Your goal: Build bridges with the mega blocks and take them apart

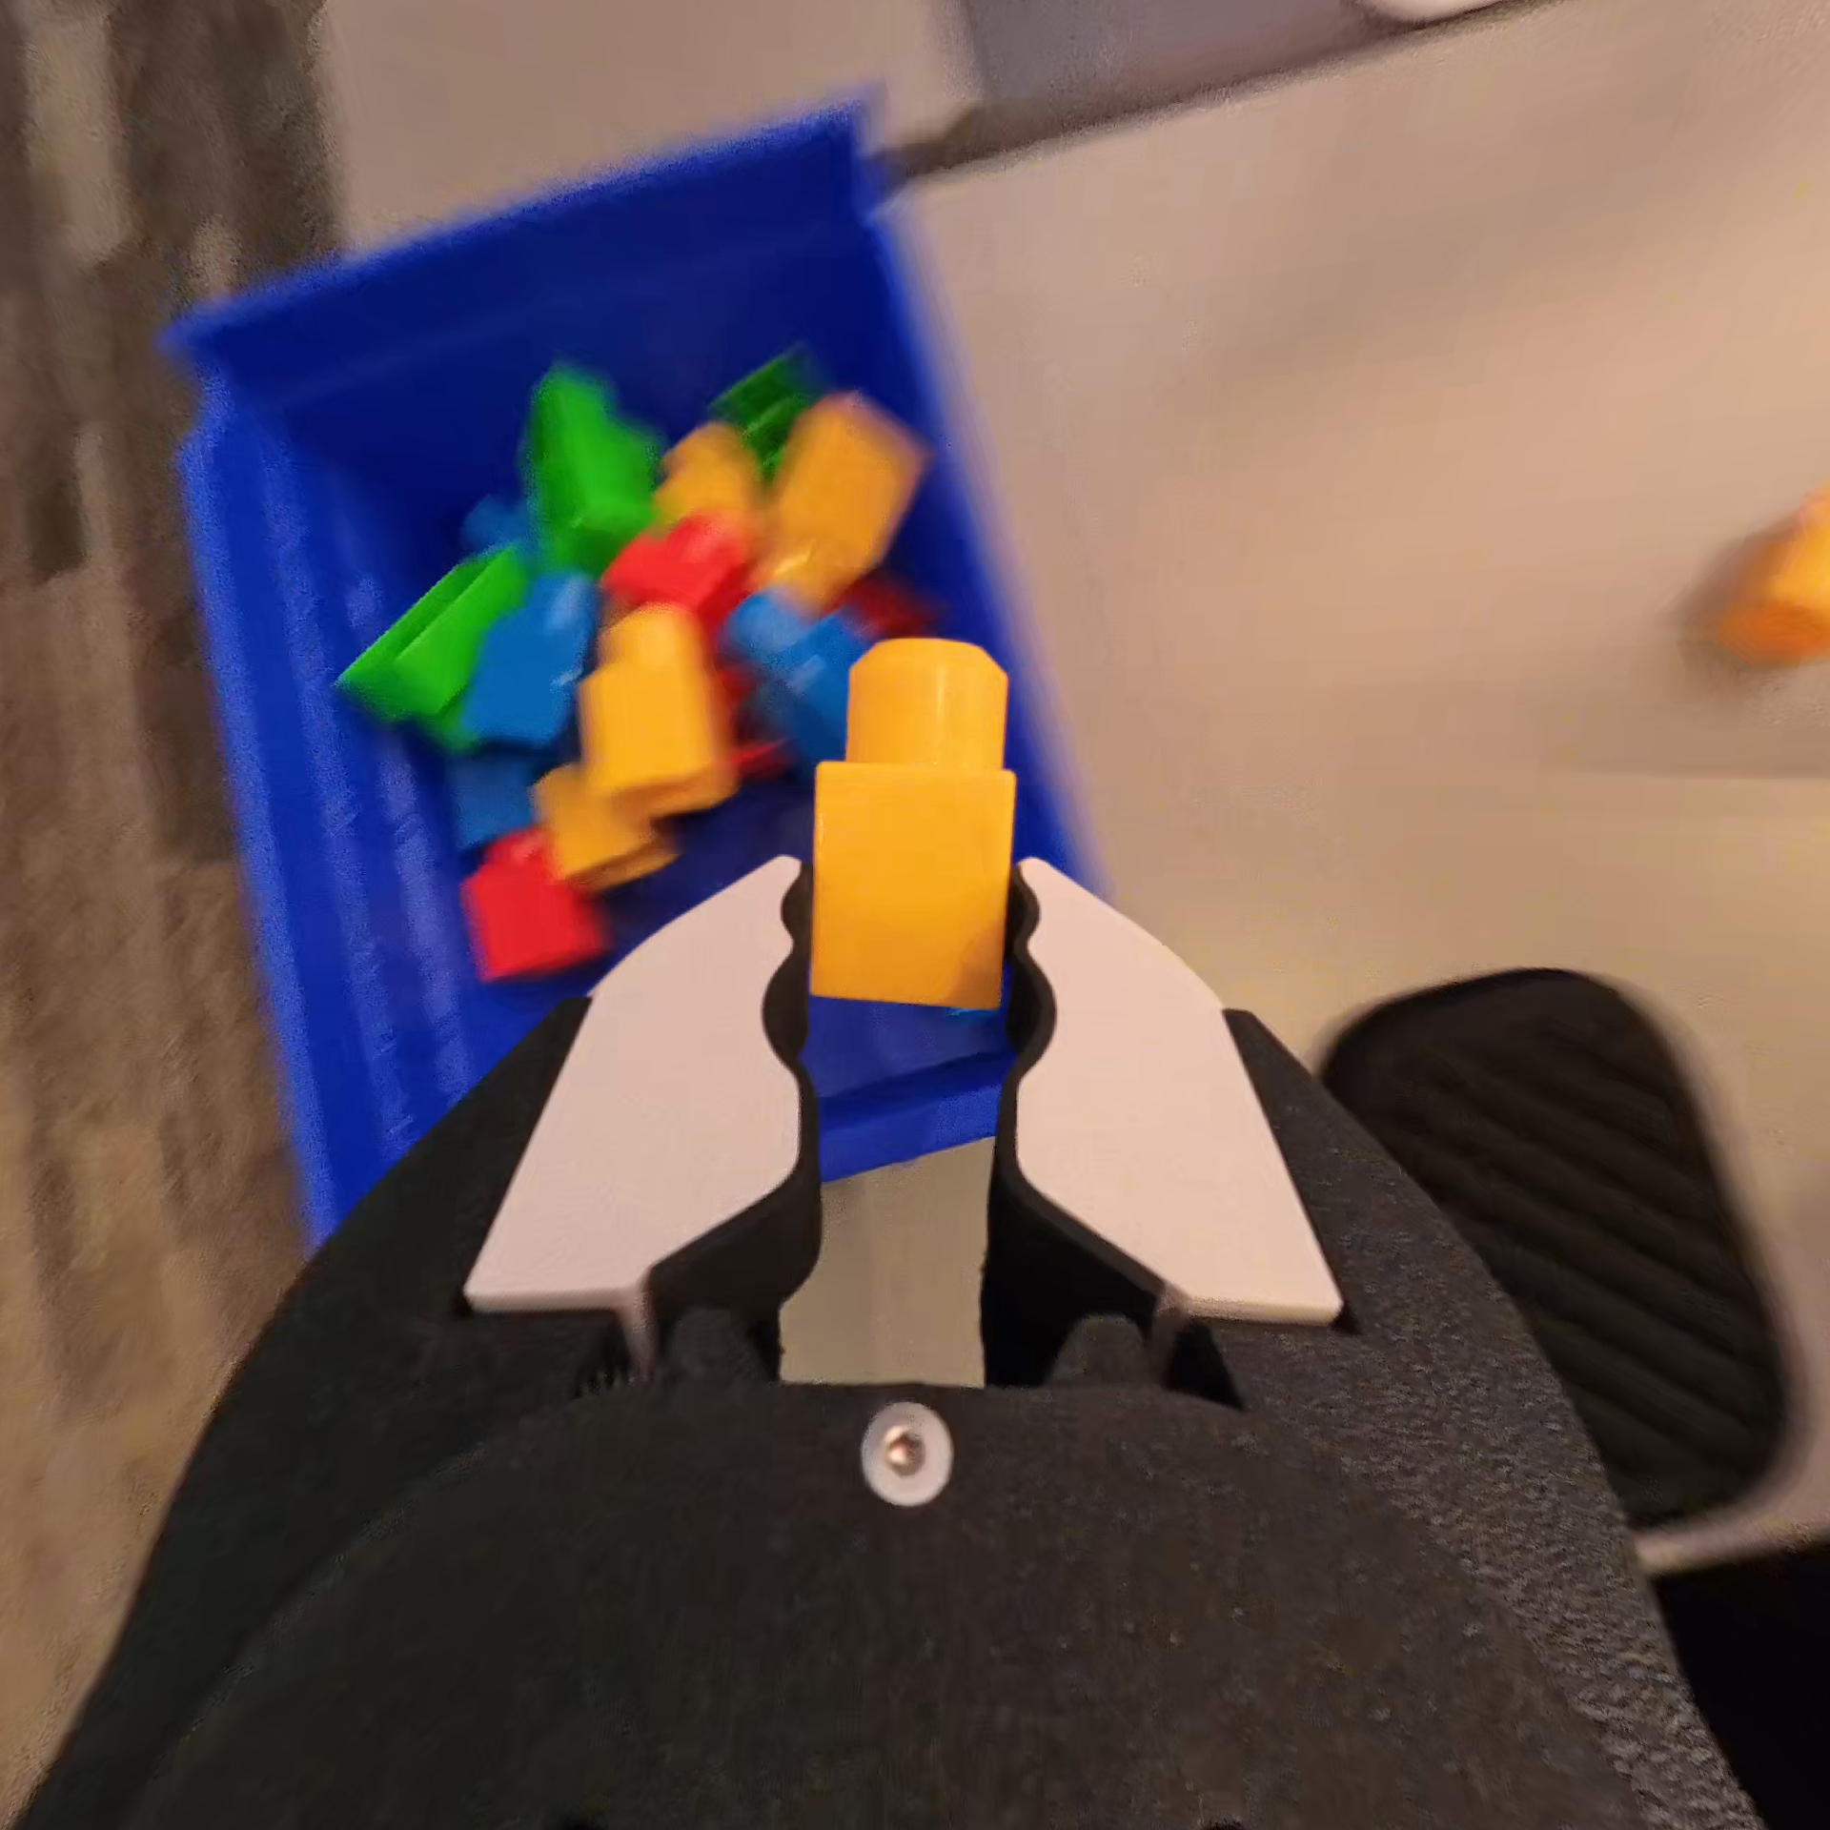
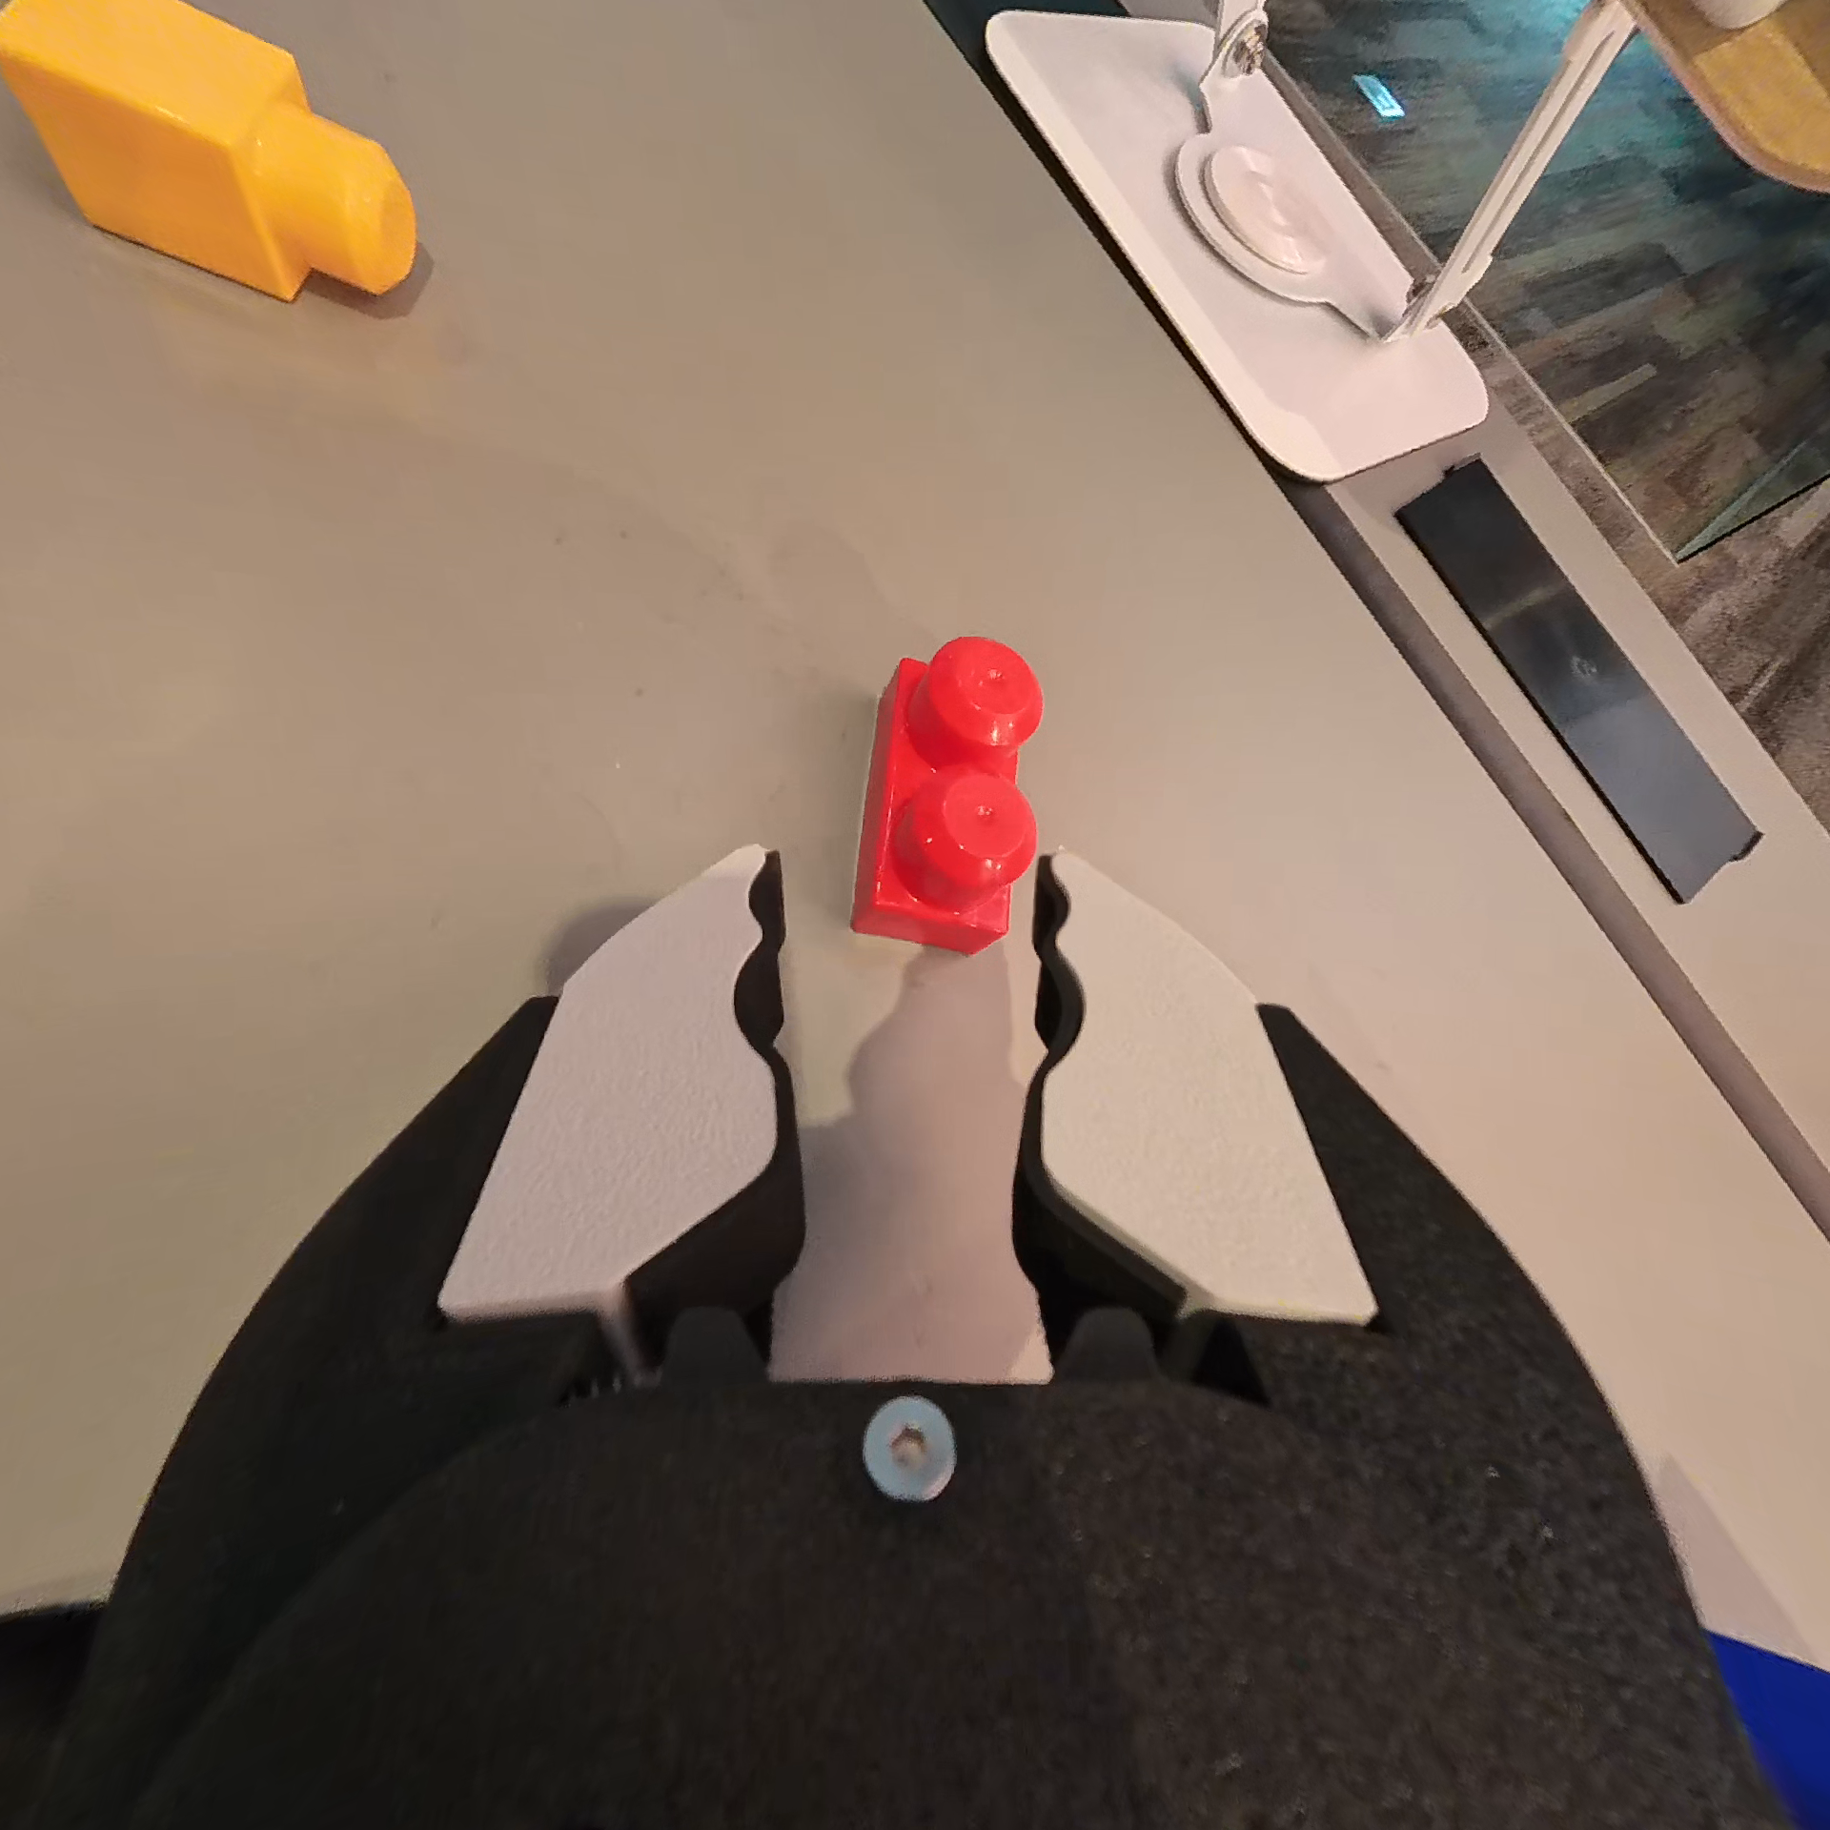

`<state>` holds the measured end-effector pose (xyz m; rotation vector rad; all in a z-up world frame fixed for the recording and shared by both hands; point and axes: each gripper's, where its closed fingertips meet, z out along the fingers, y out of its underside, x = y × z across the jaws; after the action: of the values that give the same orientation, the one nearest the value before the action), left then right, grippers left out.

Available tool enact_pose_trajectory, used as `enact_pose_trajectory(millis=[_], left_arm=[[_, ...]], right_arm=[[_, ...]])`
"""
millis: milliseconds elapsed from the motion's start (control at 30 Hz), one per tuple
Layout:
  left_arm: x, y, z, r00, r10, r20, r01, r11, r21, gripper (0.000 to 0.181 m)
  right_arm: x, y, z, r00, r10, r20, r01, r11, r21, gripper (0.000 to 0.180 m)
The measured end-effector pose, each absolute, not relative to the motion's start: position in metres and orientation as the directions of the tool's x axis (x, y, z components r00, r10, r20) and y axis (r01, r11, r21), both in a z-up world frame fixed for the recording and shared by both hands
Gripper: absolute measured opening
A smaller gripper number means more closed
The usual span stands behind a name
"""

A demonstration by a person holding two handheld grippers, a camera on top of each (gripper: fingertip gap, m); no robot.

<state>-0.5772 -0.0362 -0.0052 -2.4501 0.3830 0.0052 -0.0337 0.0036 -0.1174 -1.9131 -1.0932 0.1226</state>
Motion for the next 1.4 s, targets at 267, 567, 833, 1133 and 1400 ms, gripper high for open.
enact_pose_trajectory(millis=[267, 567, 833, 1133, 1400], left_arm=[[-0.325, -0.060, -0.023, 0.739, -0.672, -0.046, -0.546, -0.558, -0.625, 0.037], [-0.294, 0.016, -0.125, 0.741, -0.672, -0.017, -0.601, -0.651, -0.464, 0.036], [-0.281, 0.019, -0.143, 0.717, -0.697, -0.012, -0.633, -0.643, -0.431, 0.036], [-0.279, 0.011, -0.124, 0.706, -0.696, 0.134, -0.564, -0.666, -0.489, 0.045], [-0.292, 0.021, -0.116, 0.704, -0.640, 0.306, -0.428, -0.727, -0.536, 0.029]], right_arm=[[-0.034, -0.002, -0.129, 0.556, 0.738, 0.384, 0.704, -0.171, -0.689, 0.048], [-0.040, -0.007, -0.118, 0.535, 0.729, 0.427, 0.715, -0.121, -0.689, 0.048], [-0.039, -0.006, -0.120, 0.536, 0.732, 0.420, 0.715, -0.129, -0.687, 0.048], [-0.038, -0.007, -0.122, 0.531, 0.736, 0.419, 0.723, -0.135, -0.678, 0.048], [-0.038, -0.008, -0.124, 0.522, 0.737, 0.429, 0.735, -0.133, -0.665, 0.048]])
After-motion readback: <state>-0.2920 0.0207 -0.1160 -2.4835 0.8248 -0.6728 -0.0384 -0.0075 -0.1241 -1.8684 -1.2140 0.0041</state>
